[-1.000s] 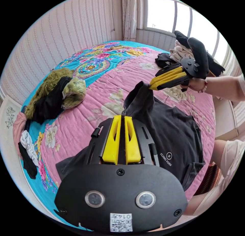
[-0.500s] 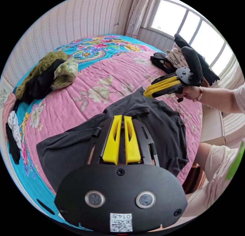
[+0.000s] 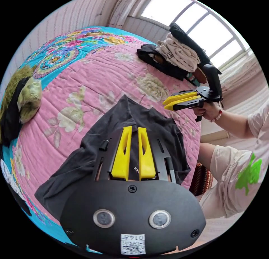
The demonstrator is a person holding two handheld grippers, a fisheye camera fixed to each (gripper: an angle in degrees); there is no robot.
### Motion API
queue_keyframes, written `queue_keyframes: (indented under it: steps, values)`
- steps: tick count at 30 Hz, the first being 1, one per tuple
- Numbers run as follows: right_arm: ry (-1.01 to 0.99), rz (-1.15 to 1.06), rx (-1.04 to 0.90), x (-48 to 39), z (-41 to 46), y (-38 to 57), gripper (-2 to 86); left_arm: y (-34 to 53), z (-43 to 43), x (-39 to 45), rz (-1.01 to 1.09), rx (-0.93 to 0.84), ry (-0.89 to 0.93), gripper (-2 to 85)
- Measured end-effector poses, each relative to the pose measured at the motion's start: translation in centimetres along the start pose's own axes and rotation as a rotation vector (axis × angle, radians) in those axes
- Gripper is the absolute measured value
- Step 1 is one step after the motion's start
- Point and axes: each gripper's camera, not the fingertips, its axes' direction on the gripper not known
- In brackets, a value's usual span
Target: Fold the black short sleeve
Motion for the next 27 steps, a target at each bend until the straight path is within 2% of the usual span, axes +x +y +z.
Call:
queue_keyframes:
  steps: [4, 9, 13, 20, 24, 27]
  values:
    - [0.011, 0.157, -0.042, 1.4, 1.0, 4.7, 7.7, 0.0, 3.6, 1.5, 0.137, -0.116, -0.07, 6.4]
    - [-0.021, 0.147, -0.078, 0.1, 4.0, 6.0, 8.5, 3.6, 4.5, 1.9, 0.062, -0.071, -0.04, 7.2]
    - [-0.117, 0.007, -0.055, -2.5, 6.1, 1.9, 8.5, 15.8, 1.8, 0.2, -0.315, 0.111, -0.056, 9.6]
    - [-0.235, -0.495, -0.129, -17.6, 16.8, -11.4, 9.5, 45.1, -3.7, 1.5, -1.051, 0.224, -0.375, 11.8]
    - [-0.167, -0.668, -0.175, -27.3, 24.4, -17.4, 9.4, 55.0, -3.8, 2.5, -1.247, 0.31, -0.374, 11.6]
    - [-0.139, -0.688, -0.224, -32.0, 29.3, -20.9, 9.2, 60.7, -2.5, 3.0, -1.33, 0.366, -0.344, 11.2]
